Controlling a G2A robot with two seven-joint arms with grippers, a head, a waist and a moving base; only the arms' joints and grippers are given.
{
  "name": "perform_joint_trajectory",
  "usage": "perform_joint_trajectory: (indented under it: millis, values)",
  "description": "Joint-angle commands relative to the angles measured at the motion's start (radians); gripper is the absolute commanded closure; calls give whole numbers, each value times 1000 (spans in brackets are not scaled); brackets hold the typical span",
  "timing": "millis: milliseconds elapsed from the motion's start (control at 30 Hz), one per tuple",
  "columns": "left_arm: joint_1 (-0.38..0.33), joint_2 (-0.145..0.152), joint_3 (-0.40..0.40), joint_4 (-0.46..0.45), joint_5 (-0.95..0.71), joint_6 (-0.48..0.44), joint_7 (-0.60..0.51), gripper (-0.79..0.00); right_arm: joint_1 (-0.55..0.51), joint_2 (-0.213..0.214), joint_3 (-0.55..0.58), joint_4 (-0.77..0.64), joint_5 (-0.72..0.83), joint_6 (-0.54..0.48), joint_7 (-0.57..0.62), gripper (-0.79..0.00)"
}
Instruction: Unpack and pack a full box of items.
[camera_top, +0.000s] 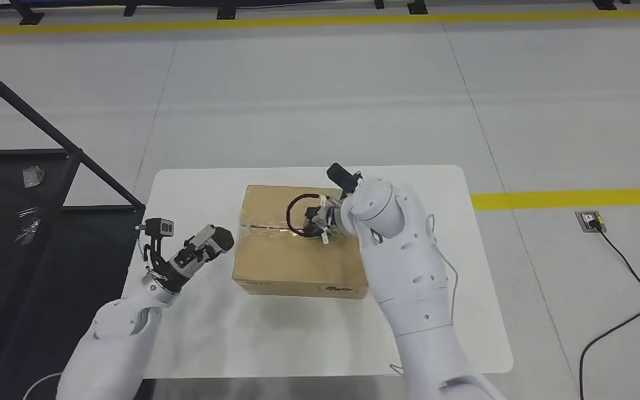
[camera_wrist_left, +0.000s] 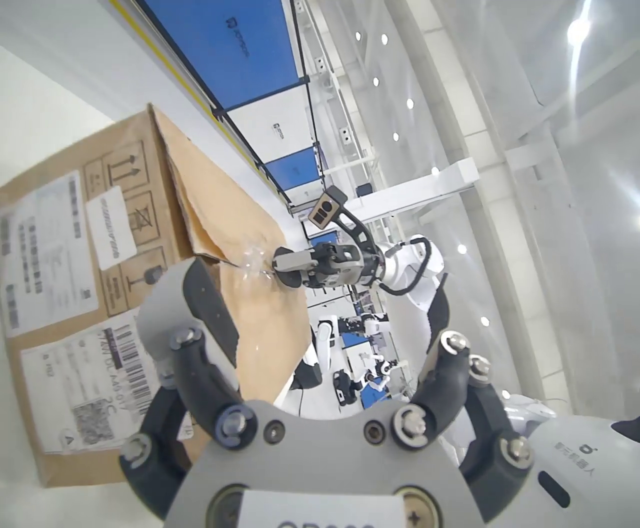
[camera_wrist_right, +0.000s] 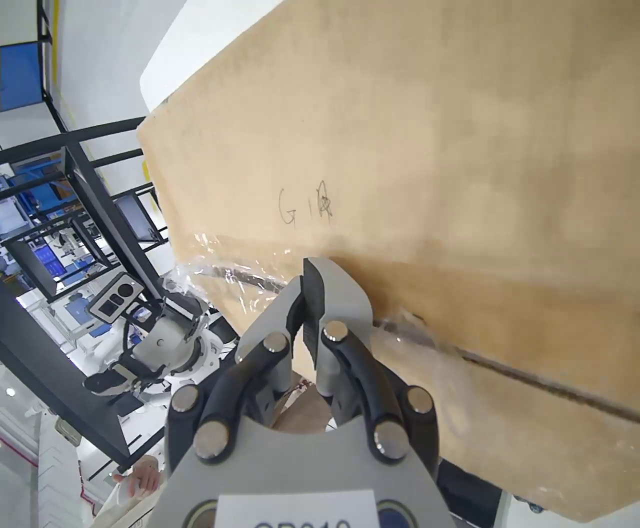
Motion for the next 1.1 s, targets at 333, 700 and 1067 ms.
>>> perform_joint_trajectory:
  millis: [333,700,1067]
  values:
    - [-38,-14,47,48,-67,-23,-89,-785,-1,0,-45,113,136,-176,-171,0]
    - [-36,-19,59,41,-82,-57,-111,-785,48,-9,-84,273,286,-302,-269,0]
    - [0,5,-41,17,-124,-83,-133,-785,85,-1,-101,336,353,-349,-306,0]
